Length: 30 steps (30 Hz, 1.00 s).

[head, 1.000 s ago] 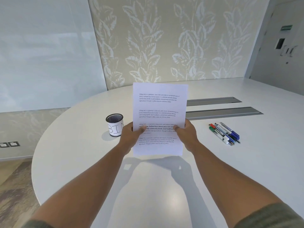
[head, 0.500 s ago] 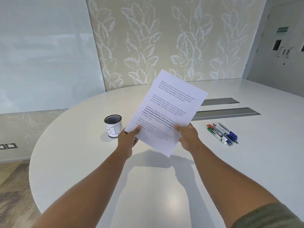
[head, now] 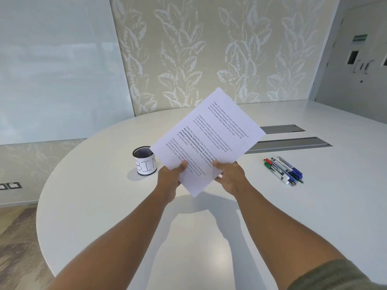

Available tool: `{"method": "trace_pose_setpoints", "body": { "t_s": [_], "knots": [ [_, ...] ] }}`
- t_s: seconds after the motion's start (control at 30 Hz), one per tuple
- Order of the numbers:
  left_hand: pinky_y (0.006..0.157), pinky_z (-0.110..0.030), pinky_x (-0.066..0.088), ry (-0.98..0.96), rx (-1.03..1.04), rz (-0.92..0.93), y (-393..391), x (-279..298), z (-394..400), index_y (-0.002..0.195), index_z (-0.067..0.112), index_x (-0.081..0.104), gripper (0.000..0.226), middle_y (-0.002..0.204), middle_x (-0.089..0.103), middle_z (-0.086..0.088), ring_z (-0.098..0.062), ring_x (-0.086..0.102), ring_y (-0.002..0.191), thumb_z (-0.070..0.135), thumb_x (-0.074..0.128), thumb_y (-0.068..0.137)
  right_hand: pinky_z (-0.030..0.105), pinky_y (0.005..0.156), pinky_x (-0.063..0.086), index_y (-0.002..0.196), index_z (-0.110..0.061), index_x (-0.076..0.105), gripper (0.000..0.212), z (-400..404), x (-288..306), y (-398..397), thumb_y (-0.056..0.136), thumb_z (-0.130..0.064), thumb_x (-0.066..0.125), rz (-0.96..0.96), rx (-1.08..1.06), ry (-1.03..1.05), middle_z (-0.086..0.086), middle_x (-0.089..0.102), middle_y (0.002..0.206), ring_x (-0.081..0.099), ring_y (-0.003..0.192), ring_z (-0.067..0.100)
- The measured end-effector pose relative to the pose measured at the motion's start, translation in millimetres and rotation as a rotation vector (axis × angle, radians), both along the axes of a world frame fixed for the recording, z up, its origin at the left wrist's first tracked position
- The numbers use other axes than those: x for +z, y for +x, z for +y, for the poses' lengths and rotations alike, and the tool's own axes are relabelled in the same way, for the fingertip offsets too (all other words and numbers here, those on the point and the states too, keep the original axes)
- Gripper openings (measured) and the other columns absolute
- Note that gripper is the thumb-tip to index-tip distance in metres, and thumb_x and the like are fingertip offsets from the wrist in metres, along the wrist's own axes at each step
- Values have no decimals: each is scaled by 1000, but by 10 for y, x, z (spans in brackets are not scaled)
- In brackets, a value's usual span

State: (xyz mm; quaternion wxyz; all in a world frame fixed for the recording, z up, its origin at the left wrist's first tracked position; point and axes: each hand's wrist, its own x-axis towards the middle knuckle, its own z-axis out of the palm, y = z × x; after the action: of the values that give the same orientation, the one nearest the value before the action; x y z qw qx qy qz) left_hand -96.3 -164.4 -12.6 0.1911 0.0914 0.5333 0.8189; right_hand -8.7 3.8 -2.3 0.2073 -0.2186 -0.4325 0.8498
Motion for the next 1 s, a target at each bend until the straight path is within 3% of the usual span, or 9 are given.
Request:
{"method": "trace_pose_setpoints", "body": {
  "t_s": [0.13, 0.27, 0.4, 0.57, 0.67, 0.77, 0.9, 1.0],
  "knots": [
    [86, -40, 56, -91, 75, 35, -104, -17, -98, 100, 19, 68, 19, 107, 75, -1, -18, 71, 94, 7, 75, 86, 46, 86, 53, 111, -22, 60, 38, 97, -11, 23, 84, 3, 67, 17, -56, -11, 4, 68, 120, 65, 102, 24],
    [97, -45, 53, -194, 122, 115, -215, 6, -218, 115, 7, 67, 29, 115, 72, -9, -26, 69, 103, 7, 74, 87, 40, 82, 54, 113, -23, 63, 40, 189, 47, 25, 82, 0, 71, 45, -175, -17, -1, 70, 112, 66, 97, 18],
    [87, -35, 51, -252, 177, 201, -318, 30, -335, 120, 3, 64, 35, 116, 70, -10, -25, 67, 101, 8, 75, 87, 27, 66, 56, 91, -21, 67, 29, 287, 85, 77, 75, 1, 76, 31, -316, 29, -6, 72, 90, 67, 79, 13],
    [81, -30, 51, -275, 204, 233, -392, 44, -416, 114, 8, 66, 29, 108, 71, -4, -18, 68, 91, 8, 75, 87, 32, 75, 54, 96, -12, 67, 26, 358, 23, 133, 76, 1, 76, -8, -322, 189, 5, 71, 95, 65, 79, 21],
    [80, -30, 51, -279, 215, 261, -411, 39, -434, 107, 13, 67, 21, 102, 72, 1, -16, 68, 89, 9, 75, 87, 33, 78, 53, 90, -12, 69, 20, 353, 12, 131, 75, -1, 77, -45, -312, 296, 4, 72, 91, 64, 79, 21],
    [75, -26, 51, -293, 225, 286, -406, 25, -438, 100, 18, 69, 17, 96, 72, 8, -14, 68, 87, 11, 75, 87, 28, 76, 53, 85, -15, 69, 19, 350, 5, 116, 75, -1, 77, -71, -302, 392, 0, 73, 86, 65, 77, 18],
    [70, -24, 51, -316, 231, 305, -362, -14, -418, 105, 15, 71, 21, 99, 74, 3, -13, 69, 87, 14, 78, 85, 30, 76, 51, 83, -20, 68, 19, 361, -31, 123, 76, -5, 77, -128, -290, 501, -2, 73, 87, 64, 77, 18],
    [75, -29, 54, -326, 185, 273, -338, -118, -428, 100, 16, 72, 19, 98, 75, 3, -20, 71, 90, 12, 80, 82, 29, 72, 52, 86, -18, 67, 16, 377, -121, 166, 78, -8, 77, -192, -259, 543, -2, 72, 89, 64, 81, 20]
  ]
}}
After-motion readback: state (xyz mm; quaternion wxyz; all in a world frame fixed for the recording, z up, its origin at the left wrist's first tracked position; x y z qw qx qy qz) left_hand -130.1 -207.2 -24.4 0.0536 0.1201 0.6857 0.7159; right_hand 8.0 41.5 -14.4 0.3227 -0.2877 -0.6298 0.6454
